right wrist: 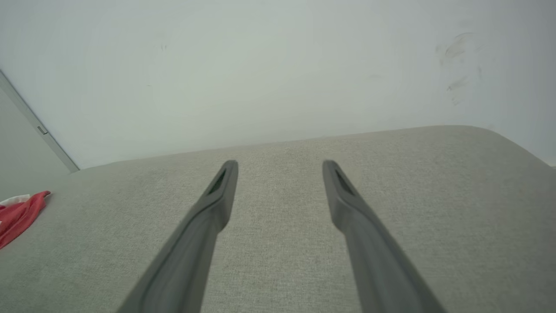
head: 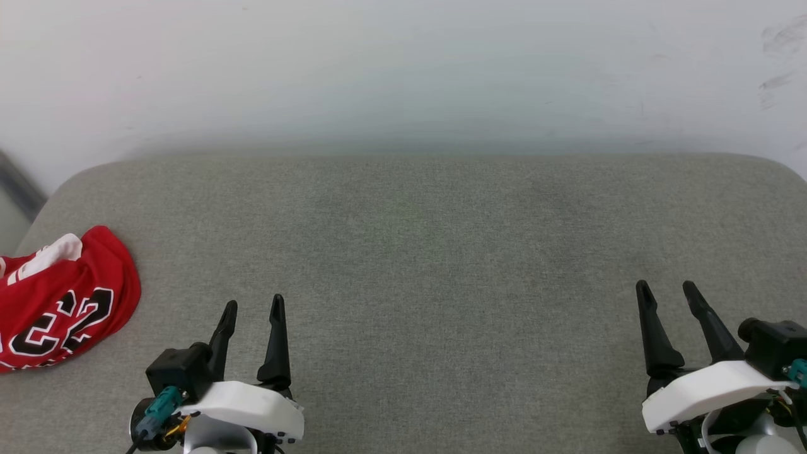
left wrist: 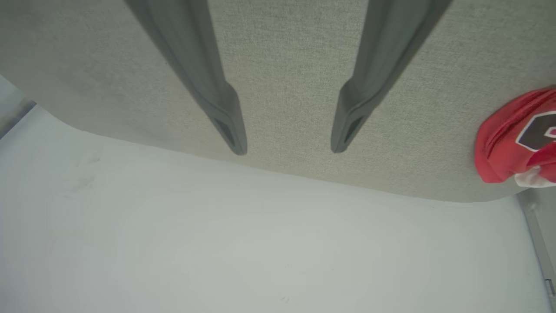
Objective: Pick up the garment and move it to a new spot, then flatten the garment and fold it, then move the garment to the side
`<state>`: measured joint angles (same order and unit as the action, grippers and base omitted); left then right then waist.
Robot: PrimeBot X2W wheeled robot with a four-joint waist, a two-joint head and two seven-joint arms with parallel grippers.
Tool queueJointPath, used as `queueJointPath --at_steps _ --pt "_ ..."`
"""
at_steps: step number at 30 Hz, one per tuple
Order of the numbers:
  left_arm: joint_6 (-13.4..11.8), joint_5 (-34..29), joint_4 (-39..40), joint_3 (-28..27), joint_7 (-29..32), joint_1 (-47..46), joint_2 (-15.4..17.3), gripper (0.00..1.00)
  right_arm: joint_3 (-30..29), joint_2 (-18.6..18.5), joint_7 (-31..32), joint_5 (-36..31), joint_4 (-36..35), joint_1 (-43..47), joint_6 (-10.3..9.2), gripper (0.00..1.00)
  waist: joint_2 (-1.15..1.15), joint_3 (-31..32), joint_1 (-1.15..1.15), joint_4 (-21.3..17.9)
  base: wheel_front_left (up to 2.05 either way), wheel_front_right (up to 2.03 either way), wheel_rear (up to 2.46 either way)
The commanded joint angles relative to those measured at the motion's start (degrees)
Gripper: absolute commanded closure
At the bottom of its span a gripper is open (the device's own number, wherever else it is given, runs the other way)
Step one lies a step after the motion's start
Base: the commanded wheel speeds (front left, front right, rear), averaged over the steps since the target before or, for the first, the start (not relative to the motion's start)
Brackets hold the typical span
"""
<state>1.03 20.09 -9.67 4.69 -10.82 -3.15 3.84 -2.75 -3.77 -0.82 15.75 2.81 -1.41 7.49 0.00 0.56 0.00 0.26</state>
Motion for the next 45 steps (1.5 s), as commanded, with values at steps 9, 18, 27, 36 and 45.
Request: queueJointPath --at_steps 9,18,27,36,45 --pt "-0.99 -5.71 -0.33 0.71 -1.62 0.28 0.58 0.00 0.02 0.45 -0.70 -6.11 -1.13 -0.61 0.00 0.00 0.00 0.10 0.00 0.25 0.00 0.00 0.00" --pt "-1.59 -9.19 -1.28 1.24 -2.66 0.31 0.60 0.00 -0.26 0.78 -1.26 -10.12 -1.45 -0.45 -0.01 0.00 0.00 0.22 0.00 0.26 0.00 0.00 0.00" --pt "-2.08 -11.55 -2.14 1.60 -3.54 0.20 0.50 0.00 -0.46 0.92 -1.73 -12.63 -1.59 -0.34 -0.01 0.00 0.00 0.28 0.00 0.28 0.00 0.00 0.00" --pt "-2.22 -13.33 -2.75 1.85 -4.45 0.08 0.33 0.00 -0.86 0.98 -2.28 -14.55 -1.68 -0.62 -0.01 0.00 0.00 0.18 0.00 0.41 0.00 0.00 0.00" --pt "-1.87 -11.91 -3.03 1.70 -4.51 -0.53 0.42 0.00 -1.51 0.97 -2.81 -13.63 -1.28 -0.68 -0.01 0.00 0.00 0.03 0.00 1.44 0.00 0.00 0.00"
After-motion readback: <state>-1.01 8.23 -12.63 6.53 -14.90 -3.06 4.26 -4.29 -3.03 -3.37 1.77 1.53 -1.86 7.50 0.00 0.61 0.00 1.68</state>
